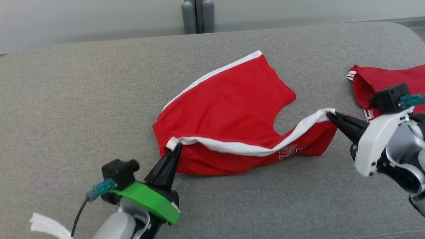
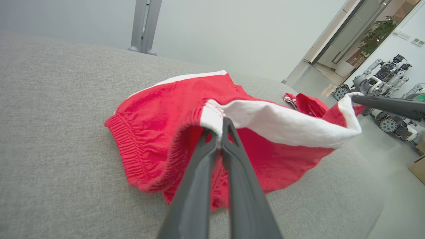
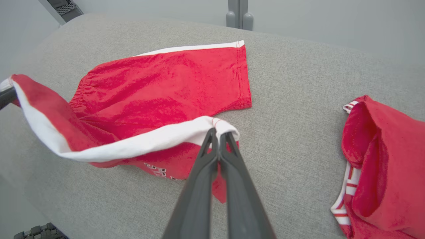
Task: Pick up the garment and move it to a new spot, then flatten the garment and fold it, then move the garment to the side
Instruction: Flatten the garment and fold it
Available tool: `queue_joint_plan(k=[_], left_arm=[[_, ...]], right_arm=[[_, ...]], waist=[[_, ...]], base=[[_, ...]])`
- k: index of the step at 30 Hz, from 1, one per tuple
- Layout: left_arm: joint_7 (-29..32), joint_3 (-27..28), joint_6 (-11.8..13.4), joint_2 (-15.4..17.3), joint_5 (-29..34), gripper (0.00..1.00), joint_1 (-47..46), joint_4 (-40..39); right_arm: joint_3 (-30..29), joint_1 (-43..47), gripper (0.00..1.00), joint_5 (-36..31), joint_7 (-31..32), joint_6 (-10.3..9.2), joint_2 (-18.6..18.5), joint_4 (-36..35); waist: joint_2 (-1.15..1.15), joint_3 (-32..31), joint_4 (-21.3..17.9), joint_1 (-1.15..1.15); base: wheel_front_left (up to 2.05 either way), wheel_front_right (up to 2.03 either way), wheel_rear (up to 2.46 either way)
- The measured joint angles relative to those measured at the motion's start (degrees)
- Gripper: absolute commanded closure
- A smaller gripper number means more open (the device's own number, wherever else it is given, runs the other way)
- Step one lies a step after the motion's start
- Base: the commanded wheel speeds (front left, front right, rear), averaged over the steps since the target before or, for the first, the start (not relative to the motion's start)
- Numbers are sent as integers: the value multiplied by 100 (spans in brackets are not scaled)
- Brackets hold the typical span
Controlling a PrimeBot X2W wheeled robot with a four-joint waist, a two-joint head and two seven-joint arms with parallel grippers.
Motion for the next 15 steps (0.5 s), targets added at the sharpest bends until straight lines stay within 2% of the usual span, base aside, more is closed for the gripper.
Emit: queue_joint_plan(k=[6,15], left_arm=[[-98,-46,-23,-325,-2,100,-975,730],[-416,199,287,-818,223,100,-1978,1766]], right_arm=[[532,-1282,100,-286,-520,1,16,976],[1228,-2939,100,-556,-1279,4,230,2327]], waist=[[0,296,175,0],[0,905,439,0]], base=[[0,0,0],[0,0,0]])
